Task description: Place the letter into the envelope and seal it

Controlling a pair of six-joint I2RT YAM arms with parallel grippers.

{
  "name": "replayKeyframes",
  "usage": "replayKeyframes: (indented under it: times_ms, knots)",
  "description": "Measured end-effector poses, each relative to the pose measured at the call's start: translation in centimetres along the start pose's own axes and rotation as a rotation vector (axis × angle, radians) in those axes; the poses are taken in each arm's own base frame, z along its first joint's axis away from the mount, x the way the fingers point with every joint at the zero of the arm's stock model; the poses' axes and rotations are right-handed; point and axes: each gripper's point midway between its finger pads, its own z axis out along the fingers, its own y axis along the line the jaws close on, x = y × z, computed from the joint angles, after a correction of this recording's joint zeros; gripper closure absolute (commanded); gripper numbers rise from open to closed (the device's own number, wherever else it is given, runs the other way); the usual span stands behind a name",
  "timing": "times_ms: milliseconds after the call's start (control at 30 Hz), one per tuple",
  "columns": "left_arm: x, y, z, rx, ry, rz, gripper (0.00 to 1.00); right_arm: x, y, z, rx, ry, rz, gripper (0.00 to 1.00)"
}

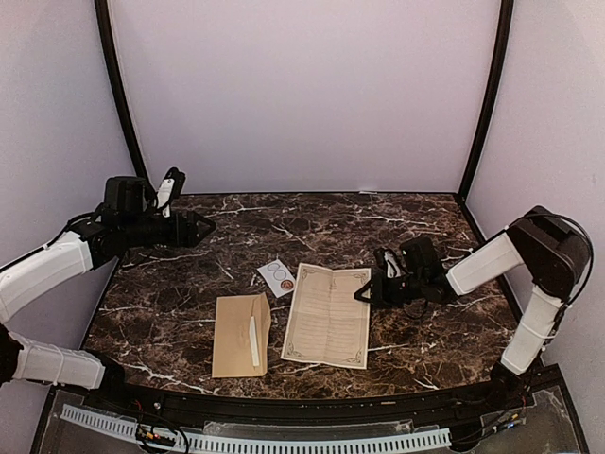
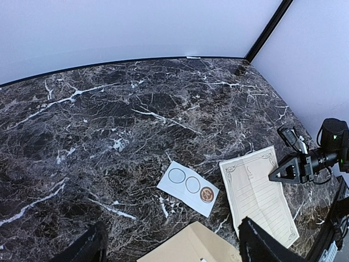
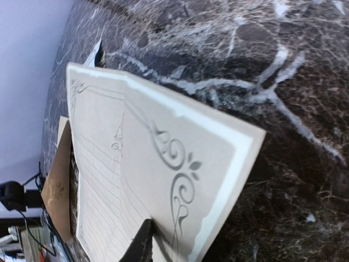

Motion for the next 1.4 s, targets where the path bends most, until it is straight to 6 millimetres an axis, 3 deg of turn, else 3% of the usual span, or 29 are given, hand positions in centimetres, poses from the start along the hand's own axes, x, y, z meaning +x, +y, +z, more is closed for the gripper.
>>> replayKeyframes:
  times_ms: [100, 400, 533, 733, 967, 1200, 1400]
  knots:
    - [-0.1, 0.1, 0.0, -0.005, -0.006, 0.003, 0.19, 0.1, 0.1, 0.1, -0.011, 0.000, 0.004, 1.00]
    - [-0.1, 0.3, 0.1, -0.011, -0.015, 0.006, 0.19, 0.2, 0.1, -0.2, -0.019, -0.014, -0.005, 1.00]
    - [0.2, 0.1, 0.2, 0.001, -0.009, 0.000, 0.18, -0.5, 1.3, -1.5, -0.036, -0.055, -0.027, 1.00]
    - [0.8, -2.3, 0.7, 0.101, -0.021, -0.040, 0.15, -4.0, 6.6, -5.9, -0.137, -0.203, -0.120, 1.00]
    - [1.8, -10.7, 0.7, 0.371, -0.024, -0.036, 0.13, -6.4, 14.5, -10.8, -0.303, -0.311, -0.264, 1.00]
    - [1.3, -14.5, 0.2, 0.525, -0.052, -0.023, 0.12, -6.3, 23.9, -15.5, -0.526, -0.356, -0.442, 1.00]
    - [1.6, -15.6, 0.0, 0.574, -0.056, -0.010, 0.11, -5.1, 27.3, -17.4, -0.642, -0.342, -0.513, 1.00]
